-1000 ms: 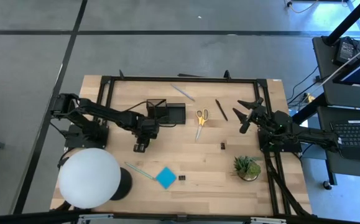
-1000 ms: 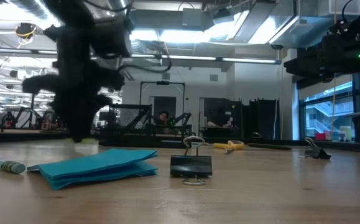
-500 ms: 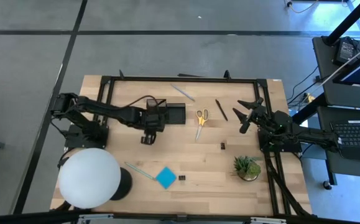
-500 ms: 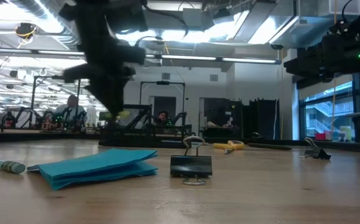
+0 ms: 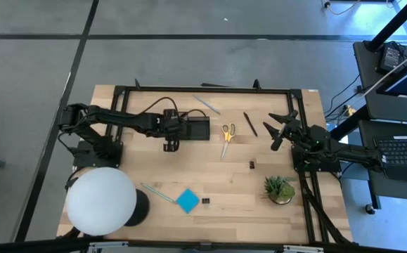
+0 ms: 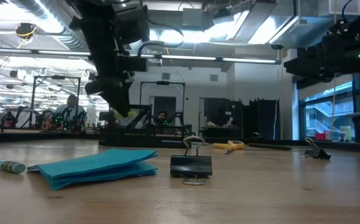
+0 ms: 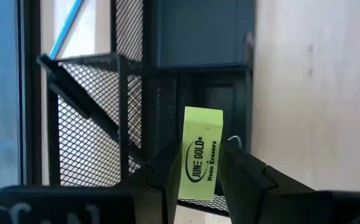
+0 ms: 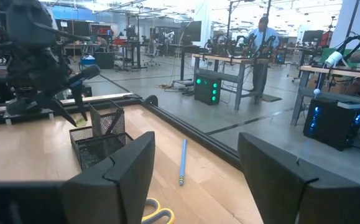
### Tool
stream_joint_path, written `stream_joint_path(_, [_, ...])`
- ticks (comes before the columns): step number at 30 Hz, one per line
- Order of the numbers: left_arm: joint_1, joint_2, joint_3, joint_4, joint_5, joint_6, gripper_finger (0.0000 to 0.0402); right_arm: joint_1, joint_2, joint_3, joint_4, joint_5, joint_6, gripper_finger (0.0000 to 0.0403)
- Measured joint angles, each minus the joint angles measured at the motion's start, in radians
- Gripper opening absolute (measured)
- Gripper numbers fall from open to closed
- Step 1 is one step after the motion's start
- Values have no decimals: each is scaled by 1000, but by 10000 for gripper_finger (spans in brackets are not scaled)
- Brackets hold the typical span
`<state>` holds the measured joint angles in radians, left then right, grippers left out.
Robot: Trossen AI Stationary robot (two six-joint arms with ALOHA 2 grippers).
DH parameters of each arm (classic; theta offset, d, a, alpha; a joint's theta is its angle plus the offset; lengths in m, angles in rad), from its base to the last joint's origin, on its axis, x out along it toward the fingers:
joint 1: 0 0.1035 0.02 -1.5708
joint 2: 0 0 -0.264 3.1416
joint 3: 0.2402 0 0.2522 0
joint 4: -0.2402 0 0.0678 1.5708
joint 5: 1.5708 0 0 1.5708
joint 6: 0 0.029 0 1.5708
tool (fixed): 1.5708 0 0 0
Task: Pick and place office supplies into organizer
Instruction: Put the green eraser into the black desk organizer
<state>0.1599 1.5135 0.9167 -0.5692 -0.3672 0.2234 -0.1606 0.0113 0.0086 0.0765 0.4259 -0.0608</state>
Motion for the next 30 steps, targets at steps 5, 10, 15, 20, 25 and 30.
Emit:
stream_joint_path(5, [25,0,-27,28,2,-3,97,0,0,0,0,0,0,233])
stream_joint_path(10, [39,13,-28,55,42,-2,97,0,0,0,0,0,0,233])
stream_joint_path(15, [41,46,-28,82,69,6,97,0,0,0,0,0,0,233])
stream_joint_path(20, [41,69,-28,88,56,7,97,0,0,0,0,0,-1,233])
stream_joint_path(25, [41,75,-28,99,43,8,97,0,0,0,0,0,-1,233])
stream_joint_path(30, [41,75,-28,96,35,9,97,0,0,0,0,0,-1,233])
